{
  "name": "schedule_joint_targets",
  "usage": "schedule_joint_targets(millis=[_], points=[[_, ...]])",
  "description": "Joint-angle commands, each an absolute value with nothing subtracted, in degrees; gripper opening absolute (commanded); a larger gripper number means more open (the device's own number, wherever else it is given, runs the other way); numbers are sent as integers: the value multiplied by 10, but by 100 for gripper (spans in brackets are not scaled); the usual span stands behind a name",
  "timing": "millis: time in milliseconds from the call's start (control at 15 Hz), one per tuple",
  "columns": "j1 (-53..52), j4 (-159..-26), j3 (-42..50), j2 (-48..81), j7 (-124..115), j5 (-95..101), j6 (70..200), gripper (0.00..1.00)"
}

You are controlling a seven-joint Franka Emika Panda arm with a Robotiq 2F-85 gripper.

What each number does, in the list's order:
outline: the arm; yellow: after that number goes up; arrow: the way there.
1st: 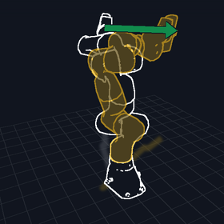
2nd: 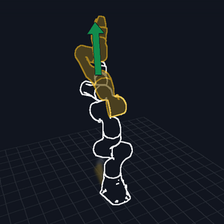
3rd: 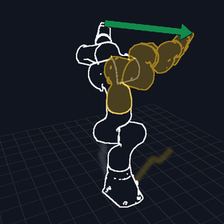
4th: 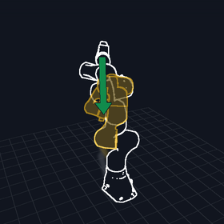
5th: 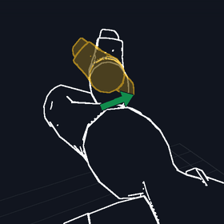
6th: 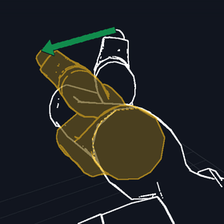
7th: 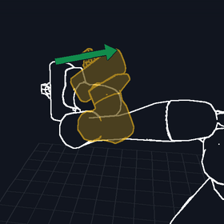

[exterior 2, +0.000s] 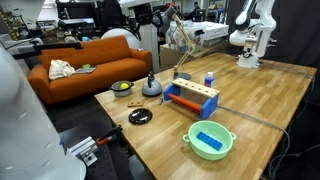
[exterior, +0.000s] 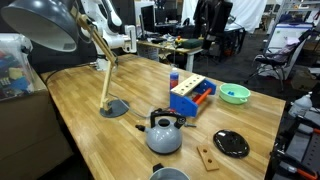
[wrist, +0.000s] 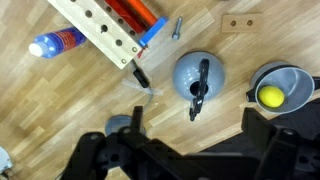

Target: Move the grey teapot to the right

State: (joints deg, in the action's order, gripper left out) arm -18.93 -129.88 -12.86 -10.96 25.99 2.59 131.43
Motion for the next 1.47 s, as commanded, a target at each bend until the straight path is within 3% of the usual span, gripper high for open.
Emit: schedule_joint_targets(millis=[0, 800, 1400], points=[[-194, -1262, -148, -56, 276, 52, 1313, 100], [-192, -1235, -168, -15, 261, 95, 1325, 100], [-180, -1206, -176, 104, 304, 35, 1382, 100]])
